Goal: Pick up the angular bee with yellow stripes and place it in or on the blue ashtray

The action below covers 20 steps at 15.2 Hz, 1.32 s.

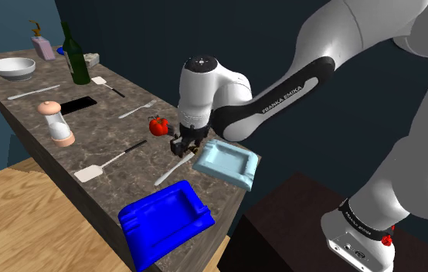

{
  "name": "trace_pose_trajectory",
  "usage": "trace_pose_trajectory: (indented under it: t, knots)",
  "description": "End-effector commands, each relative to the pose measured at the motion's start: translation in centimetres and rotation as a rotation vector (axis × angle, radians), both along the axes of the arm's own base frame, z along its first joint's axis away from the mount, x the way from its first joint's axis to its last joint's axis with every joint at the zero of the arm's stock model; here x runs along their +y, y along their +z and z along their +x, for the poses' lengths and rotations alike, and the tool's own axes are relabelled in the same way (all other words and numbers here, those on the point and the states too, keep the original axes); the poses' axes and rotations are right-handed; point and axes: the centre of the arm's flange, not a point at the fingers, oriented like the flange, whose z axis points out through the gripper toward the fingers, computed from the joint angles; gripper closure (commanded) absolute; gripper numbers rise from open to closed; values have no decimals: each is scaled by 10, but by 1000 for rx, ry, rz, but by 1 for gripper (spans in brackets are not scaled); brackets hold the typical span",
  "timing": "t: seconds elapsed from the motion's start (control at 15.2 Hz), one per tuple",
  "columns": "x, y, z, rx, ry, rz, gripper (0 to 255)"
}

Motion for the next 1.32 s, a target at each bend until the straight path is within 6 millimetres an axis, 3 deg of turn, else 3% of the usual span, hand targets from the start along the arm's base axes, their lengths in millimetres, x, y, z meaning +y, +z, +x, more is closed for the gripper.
trace_pose_trajectory:
  t: [0.0,0.79,1.25]
  knots:
    - [21,1,-18,0,-2,0,255]
    - [132,4,-131,0,-2,0,255]
    - [138,-28,-136,0,-2,0,255]
